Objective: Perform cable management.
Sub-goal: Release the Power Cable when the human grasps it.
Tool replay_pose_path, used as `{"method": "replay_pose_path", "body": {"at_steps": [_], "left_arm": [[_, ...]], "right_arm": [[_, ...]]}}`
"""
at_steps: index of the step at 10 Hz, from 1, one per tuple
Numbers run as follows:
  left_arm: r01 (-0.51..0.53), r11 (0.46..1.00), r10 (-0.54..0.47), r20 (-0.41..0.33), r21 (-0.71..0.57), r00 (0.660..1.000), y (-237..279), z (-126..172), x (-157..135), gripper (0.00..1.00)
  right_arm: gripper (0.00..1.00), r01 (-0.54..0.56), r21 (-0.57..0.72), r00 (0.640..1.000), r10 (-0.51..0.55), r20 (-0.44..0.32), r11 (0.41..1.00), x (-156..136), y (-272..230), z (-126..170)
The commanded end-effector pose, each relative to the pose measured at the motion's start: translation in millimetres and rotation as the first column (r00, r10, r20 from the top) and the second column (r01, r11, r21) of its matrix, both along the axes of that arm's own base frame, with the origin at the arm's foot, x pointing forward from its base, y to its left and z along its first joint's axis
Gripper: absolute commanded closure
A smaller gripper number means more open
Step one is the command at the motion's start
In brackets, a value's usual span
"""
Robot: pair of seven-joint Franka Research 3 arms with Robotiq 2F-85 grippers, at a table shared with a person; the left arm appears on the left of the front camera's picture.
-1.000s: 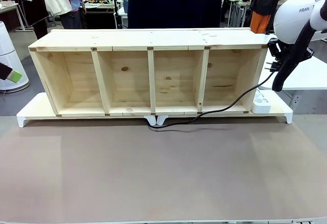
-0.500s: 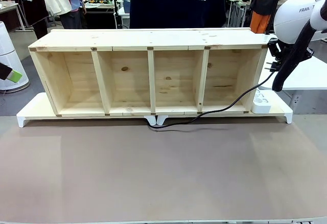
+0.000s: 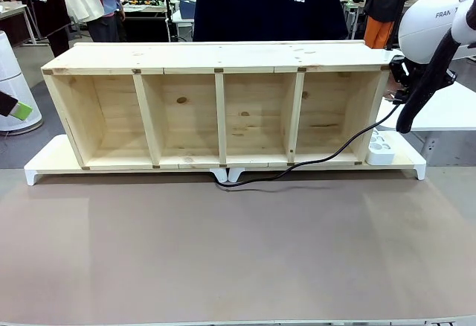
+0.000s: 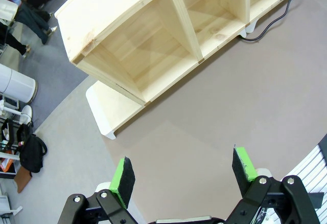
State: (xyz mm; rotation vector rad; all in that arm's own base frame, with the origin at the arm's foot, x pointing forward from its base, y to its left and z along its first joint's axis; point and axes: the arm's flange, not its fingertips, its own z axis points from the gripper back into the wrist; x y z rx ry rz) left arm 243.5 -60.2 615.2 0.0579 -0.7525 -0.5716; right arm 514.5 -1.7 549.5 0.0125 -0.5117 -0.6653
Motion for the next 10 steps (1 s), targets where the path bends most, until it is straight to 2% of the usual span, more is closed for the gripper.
{"method": "replay_pose_path", "body": {"at_steps": [1, 10], "left_arm": [[-0.004, 1.000, 0.004, 0.002, -0.009, 1.000, -0.7, 0.4, 0.1, 0.00], [-0.004, 1.000, 0.004, 0.002, -0.009, 1.000, -0.7, 0.4, 0.1, 0.00]], "right_arm": [[0.85, 0.002, -0.009, 1.000, -0.002, 0.005, 1.000, 0.3, 0.5, 0.3], [0.85, 0.002, -0.009, 1.000, -0.002, 0.005, 1.000, 0.3, 0.5, 0.3]]}}
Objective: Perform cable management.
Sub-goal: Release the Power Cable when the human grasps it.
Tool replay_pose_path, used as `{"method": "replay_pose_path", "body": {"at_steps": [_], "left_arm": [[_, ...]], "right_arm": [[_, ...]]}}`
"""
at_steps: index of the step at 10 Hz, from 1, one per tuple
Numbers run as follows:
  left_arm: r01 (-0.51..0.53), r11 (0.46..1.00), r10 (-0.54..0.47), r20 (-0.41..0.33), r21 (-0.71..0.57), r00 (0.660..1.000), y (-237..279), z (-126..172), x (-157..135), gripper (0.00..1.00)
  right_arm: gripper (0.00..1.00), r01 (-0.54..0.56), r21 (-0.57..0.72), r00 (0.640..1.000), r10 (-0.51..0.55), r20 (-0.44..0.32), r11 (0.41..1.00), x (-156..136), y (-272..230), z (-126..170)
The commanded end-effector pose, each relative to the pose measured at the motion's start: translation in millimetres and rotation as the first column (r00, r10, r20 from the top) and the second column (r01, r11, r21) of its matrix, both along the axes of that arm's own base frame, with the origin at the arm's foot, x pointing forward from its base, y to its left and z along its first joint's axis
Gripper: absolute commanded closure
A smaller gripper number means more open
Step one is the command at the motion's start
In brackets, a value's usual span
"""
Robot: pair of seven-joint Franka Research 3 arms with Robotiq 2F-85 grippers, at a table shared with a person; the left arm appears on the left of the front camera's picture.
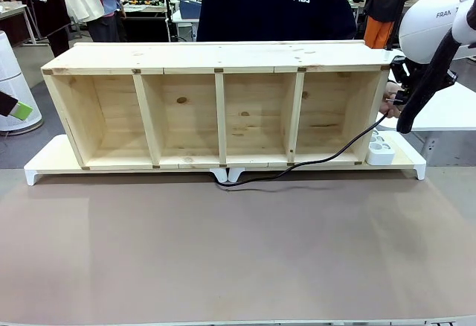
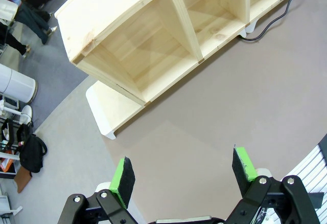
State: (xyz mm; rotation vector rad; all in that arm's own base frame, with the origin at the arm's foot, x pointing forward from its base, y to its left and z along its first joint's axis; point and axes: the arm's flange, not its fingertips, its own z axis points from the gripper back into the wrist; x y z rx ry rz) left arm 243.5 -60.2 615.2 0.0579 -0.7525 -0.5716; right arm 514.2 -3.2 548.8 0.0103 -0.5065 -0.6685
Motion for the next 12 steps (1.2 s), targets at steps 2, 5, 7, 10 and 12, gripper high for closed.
{"method": "replay_pose_path", "body": {"at_steps": [2, 5, 7, 10, 12], "left_arm": [[-0.004, 1.000, 0.004, 0.002, -0.009, 1.000, -0.7, 0.4, 0.1, 0.00], [-0.004, 1.000, 0.004, 0.002, -0.009, 1.000, -0.7, 0.4, 0.1, 0.00], [-0.004, 1.000, 0.004, 0.002, -0.009, 1.000, -0.7, 0.4, 0.1, 0.00], [-0.004, 1.000, 0.004, 0.002, -0.009, 1.000, -0.7, 0.4, 0.1, 0.00], [-0.004, 1.000, 0.004, 0.002, -0.009, 1.000, -0.7, 0.4, 0.1, 0.00]], "right_arm": [[0.85, 0.000, 0.000, 1.000, 0.000, 0.000, 1.000, 0.0, 0.0, 0.0], [0.45, 0.003, -0.015, 0.999, -0.003, -0.032, 1.000, -2.6, -0.6, 4.7], [0.25, 0.000, -0.018, 0.999, -0.001, -0.034, 1.000, -3.8, -0.1, 5.5], [0.22, -0.004, -0.030, 1.000, 0.004, -0.015, 1.000, -4.5, 0.4, 5.9], [0.02, -0.002, -0.032, 1.000, 0.002, -0.006, 0.999, -4.3, 0.7, 5.9]]}}
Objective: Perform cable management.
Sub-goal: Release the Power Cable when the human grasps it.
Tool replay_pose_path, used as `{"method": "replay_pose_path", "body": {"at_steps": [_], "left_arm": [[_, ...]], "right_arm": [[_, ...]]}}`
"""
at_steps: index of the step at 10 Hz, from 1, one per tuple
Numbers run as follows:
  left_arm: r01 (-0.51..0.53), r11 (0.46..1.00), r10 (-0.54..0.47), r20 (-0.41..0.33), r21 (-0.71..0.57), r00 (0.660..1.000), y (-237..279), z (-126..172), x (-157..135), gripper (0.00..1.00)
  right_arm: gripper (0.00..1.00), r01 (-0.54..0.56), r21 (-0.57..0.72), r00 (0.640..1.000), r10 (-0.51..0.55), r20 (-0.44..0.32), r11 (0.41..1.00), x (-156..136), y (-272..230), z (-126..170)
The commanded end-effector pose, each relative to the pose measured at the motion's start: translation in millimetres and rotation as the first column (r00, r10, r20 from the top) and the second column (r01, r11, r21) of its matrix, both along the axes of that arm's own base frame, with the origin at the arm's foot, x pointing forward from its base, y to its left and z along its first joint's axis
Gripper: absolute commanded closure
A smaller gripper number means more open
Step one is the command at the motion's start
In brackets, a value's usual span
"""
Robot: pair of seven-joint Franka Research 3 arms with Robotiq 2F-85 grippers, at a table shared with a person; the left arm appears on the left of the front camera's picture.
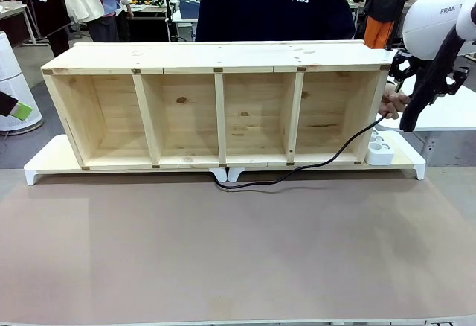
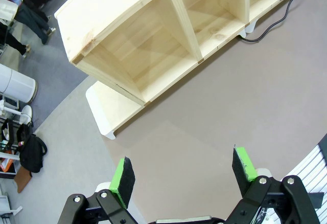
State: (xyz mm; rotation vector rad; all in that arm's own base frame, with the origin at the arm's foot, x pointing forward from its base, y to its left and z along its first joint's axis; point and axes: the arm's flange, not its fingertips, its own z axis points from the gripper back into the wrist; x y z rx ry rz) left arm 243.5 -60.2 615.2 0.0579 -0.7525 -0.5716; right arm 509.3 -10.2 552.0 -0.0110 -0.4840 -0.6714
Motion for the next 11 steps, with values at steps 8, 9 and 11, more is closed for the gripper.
{"method": "replay_pose_path", "body": {"at_steps": [8, 9, 11], "left_arm": [[-0.004, 1.000, 0.004, 0.002, -0.009, 1.000, -0.7, 0.4, 0.1, 0.00], [-0.004, 1.000, 0.004, 0.002, -0.009, 1.000, -0.7, 0.4, 0.1, 0.00], [-0.004, 1.000, 0.004, 0.002, -0.009, 1.000, -0.7, 0.4, 0.1, 0.00]], "right_arm": [[0.00, 0.001, -0.008, 1.000, -0.001, -0.007, 1.000, -0.6, -4.0, -0.7], [0.00, 0.001, -0.008, 1.000, -0.001, -0.007, 1.000, -0.6, -4.0, -0.7], [0.00, 0.001, -0.008, 1.000, -0.001, -0.007, 1.000, -0.6, -4.0, -0.7]]}}
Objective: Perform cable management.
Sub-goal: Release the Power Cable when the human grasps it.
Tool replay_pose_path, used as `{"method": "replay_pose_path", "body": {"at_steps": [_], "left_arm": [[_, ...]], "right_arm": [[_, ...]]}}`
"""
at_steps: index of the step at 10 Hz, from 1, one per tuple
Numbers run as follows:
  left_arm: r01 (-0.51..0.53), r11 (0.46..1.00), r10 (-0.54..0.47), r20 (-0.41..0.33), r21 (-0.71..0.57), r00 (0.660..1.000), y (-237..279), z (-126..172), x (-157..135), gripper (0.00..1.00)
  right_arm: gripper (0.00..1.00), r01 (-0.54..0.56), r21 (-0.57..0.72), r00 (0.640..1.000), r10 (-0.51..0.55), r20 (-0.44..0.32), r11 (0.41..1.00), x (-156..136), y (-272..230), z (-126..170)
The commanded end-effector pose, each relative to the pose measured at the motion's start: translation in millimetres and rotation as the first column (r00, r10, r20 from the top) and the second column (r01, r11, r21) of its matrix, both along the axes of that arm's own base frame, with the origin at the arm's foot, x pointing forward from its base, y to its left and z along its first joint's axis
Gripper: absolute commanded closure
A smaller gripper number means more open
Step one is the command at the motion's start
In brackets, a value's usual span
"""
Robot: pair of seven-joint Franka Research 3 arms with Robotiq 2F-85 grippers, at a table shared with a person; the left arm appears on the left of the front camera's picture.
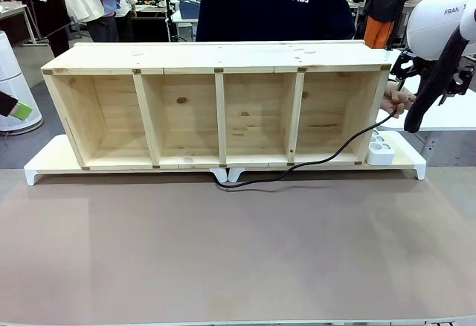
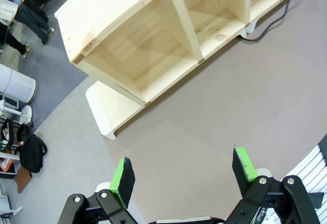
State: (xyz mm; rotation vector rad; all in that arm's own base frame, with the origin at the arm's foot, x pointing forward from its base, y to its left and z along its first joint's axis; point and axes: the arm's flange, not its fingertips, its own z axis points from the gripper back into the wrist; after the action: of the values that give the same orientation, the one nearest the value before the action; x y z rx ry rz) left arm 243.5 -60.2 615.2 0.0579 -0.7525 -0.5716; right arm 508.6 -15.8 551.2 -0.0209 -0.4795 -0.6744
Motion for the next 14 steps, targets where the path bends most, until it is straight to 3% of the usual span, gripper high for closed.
{"method": "replay_pose_path", "body": {"at_steps": [1, 14], "left_arm": [[-0.004, 1.000, 0.004, 0.002, -0.009, 1.000, -0.7, 0.4, 0.1, 0.00], [-0.004, 1.000, 0.004, 0.002, -0.009, 1.000, -0.7, 0.4, 0.1, 0.00]], "right_arm": [[0.00, -0.004, -0.001, 1.000, 0.004, 0.001, 1.000, 0.1, 1.7, 0.0], [0.00, -0.004, -0.001, 1.000, 0.004, 0.001, 1.000, 0.1, 1.7, 0.0]]}}
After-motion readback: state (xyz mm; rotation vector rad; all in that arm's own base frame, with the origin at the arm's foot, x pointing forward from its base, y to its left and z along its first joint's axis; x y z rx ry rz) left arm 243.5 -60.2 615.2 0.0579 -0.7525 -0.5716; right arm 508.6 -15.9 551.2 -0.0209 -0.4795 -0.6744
